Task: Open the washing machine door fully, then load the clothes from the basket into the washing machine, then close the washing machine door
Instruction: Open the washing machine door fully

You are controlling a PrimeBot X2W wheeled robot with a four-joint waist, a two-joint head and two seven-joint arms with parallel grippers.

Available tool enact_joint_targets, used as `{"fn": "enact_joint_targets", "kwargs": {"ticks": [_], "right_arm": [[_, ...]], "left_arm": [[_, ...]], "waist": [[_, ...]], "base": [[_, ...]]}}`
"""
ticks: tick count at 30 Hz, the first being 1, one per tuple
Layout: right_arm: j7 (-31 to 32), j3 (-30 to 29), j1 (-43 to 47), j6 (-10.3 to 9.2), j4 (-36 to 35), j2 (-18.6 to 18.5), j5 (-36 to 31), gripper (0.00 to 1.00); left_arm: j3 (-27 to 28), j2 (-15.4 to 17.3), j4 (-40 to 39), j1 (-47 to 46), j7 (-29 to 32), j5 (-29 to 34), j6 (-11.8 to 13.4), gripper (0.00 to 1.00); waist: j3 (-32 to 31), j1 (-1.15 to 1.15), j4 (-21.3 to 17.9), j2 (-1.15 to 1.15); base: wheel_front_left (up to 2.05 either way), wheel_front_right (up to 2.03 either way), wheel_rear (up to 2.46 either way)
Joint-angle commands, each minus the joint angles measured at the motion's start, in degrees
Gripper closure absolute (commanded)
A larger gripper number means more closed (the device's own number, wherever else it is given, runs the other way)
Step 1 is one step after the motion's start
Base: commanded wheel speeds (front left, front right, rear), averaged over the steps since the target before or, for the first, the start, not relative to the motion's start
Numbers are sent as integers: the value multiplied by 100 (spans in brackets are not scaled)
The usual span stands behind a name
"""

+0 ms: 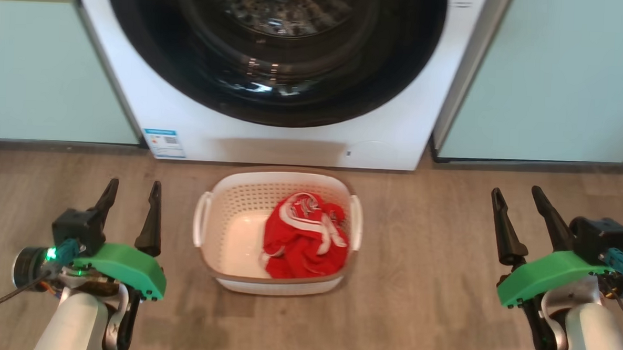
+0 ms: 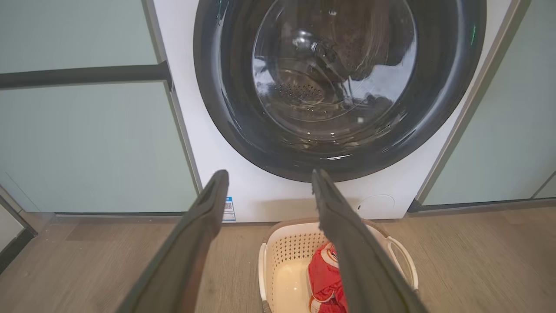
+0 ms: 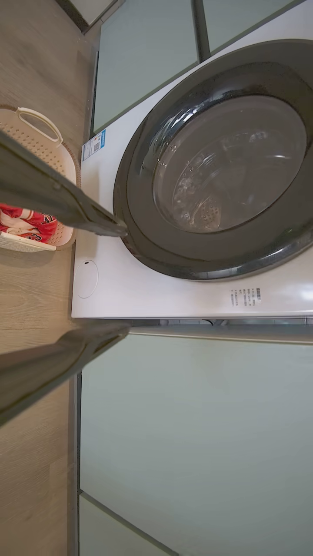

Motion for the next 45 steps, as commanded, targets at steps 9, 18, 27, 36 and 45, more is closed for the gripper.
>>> {"fn": "enact_joint_targets", "kwargs": {"ticks": [9,18,27,36,45], "right_arm": [[-115,53,-289,-1,-191,-30,43,0],[-143,29,-306,-1,-173,-6,60,0],[-176,34,-295,-1,-149,37,89,0],[-209,42,-318,-1,-120,44,97,0],[-231,52,-331,-1,-120,49,108,0]], "left_arm": [[142,166,-185,-404,-62,-11,64,0],[159,160,-254,-409,-151,-64,72,0],[123,207,-273,-400,-164,-107,42,0],[109,222,-267,-422,-167,-145,76,0],[79,246,-270,-441,-166,-181,89,0]], "waist": [[37,0,-71,0],[57,0,-97,0],[76,0,-122,0],[103,0,-120,0],[133,0,-106,0]], "base": [[123,123,-246],[94,94,-187],[25,25,-50],[0,0,0],[0,0,0]]}}
